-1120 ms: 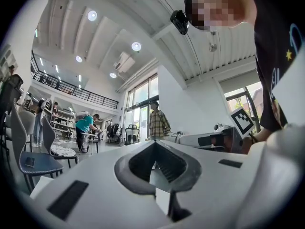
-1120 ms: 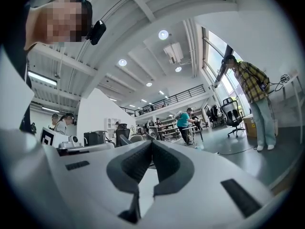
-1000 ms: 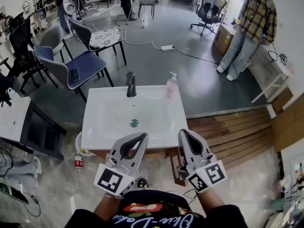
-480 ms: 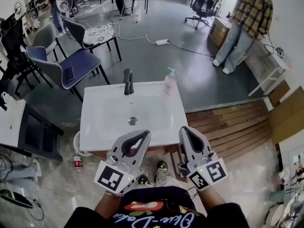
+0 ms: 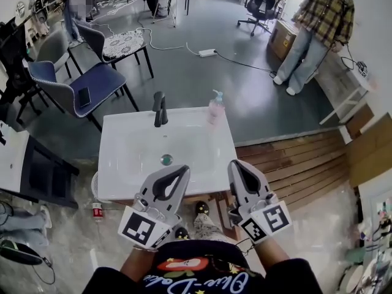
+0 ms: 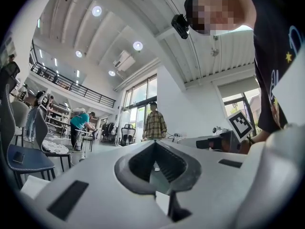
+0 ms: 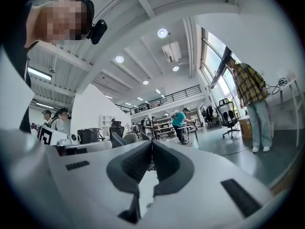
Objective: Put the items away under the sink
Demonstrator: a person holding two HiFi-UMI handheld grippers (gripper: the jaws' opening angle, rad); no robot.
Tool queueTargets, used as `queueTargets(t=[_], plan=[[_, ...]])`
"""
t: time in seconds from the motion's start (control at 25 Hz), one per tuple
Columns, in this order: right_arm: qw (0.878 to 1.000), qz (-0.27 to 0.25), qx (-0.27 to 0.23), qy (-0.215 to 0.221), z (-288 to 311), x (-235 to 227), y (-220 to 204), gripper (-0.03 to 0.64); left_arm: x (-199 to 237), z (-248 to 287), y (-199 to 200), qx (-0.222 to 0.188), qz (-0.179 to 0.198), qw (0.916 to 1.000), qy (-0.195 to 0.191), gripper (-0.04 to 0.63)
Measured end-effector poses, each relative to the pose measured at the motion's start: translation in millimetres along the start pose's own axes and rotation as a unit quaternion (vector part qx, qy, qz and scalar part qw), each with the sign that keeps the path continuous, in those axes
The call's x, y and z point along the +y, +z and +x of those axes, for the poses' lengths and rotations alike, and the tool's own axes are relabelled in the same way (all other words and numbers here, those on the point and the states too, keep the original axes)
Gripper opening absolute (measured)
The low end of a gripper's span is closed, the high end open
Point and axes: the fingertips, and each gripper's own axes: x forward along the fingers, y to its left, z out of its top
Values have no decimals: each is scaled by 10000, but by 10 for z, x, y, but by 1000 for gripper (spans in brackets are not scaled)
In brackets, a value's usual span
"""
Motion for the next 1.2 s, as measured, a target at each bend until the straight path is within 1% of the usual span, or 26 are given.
queueTargets(t=[0.24, 0.4, 0.6, 0.68, 0.8, 1.04, 1.2], plan=[[9999, -21, 114, 61, 171, -170, -57, 8, 124, 173, -76, 54, -13, 9999, 97, 3], [9999, -17, 158, 25, 243, -264, -92, 8, 177, 257, -117, 80, -49, 9999, 88, 3], [9999, 42, 163, 24, 329, -348, -131, 8, 288, 337, -147, 173, 71, 9997, 136, 3], [9998, 69, 193, 16, 355, -382, -164, 8, 338, 359, -166, 207, 59, 9996, 174, 3], [9996, 104, 249, 33, 390, -430, -206, 8, 369, 409, -190, 215, 28, 9996, 165, 3], [9993, 139, 307, 162, 492, -480, -264, 8, 435, 498, -275, 372, 70, 9991, 189, 3], [9991, 224, 330, 148, 548, -521, -307, 8, 471, 569, -321, 409, 61, 9990, 154, 3]])
